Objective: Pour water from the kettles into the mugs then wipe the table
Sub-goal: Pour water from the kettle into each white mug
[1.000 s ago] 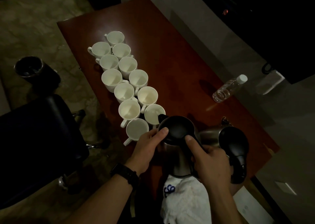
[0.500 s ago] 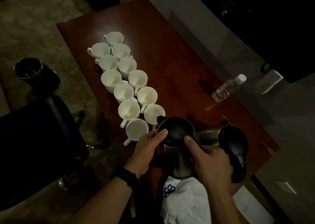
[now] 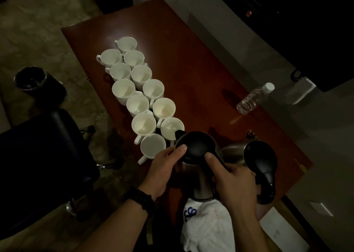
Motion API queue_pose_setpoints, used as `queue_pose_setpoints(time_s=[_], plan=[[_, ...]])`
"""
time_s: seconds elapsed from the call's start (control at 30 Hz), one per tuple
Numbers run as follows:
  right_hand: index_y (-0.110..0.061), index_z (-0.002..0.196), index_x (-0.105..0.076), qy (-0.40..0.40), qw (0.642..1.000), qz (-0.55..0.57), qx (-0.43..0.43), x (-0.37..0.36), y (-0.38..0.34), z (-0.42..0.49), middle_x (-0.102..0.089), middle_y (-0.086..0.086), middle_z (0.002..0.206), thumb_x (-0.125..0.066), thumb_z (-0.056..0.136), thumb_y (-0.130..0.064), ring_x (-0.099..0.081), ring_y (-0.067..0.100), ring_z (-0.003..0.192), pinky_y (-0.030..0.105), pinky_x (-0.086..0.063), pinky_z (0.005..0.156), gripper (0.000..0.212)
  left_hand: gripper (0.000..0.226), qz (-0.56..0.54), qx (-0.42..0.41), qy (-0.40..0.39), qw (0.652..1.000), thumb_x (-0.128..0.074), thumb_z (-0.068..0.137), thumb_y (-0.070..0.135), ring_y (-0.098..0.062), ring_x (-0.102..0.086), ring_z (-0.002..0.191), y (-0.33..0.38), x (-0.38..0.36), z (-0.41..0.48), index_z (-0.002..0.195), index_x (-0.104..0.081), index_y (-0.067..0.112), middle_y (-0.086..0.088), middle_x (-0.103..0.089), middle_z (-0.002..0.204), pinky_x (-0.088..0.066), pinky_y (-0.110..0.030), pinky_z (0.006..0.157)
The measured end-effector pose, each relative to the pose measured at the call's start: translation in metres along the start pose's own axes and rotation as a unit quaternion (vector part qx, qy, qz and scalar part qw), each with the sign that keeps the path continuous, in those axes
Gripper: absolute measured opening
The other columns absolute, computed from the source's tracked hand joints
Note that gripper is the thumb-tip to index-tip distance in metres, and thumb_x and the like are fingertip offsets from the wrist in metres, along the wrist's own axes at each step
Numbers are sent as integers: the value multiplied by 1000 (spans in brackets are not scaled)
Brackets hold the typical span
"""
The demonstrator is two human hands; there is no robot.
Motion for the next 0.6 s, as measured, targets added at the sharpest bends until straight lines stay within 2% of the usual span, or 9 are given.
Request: queue_pose_setpoints(time_s=[0.1,0.17,0.3,0.43,0.6], plan=[[-20,50,-60,-1,1000,1,-2,0,-1,1,-51,1,41,-55,59,-87,-44,8,38,34,-39,52,68,56,2,-2,-4,1000,-75,74,58,-28,-73,110,0,0,0,112,-78,17,-13,-77,114,-55,-42,94],[-22,50,-62,-1,1000,1,-3,-1,-1,2,-52,2,42,-54,59,-87,-46,7,37,33,-39,52,66,55,0,-3,-6,1000,-75,75,58,-28,-73,111,0,1,1,113,-78,18,-14,-77,115,-54,-44,96],[-15,53,-62,-1,1000,-1,5,-2,-1,2,-53,10,46,-54,60,-88,-45,11,39,36,-38,51,74,55,-1,-6,-14,1000,-75,77,57,-29,-72,113,-1,1,2,115,-77,17,-14,-76,117,-54,-43,96],[-22,47,-62,-4,1000,8,0,-3,-1,2,-54,7,44,-55,60,-87,-46,9,38,34,-38,50,67,58,3,-7,-15,1000,-76,77,59,-30,-72,113,-1,2,4,115,-76,16,-15,-76,117,-54,-47,99],[-7,57,-58,1,1000,4,-1,-2,0,3,-56,16,51,-54,59,-87,-45,14,40,35,-37,51,81,56,10,-4,-14,1000,-75,76,59,-30,-72,111,-2,3,5,113,-77,16,-15,-76,115,-55,-42,94]])
Point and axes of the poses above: each hand's wrist, its own z-axis towards the middle knuckle, its own x-axis out of the back of the hand, y = z × x, the point moved 3 cm from there along z, towards the middle knuckle
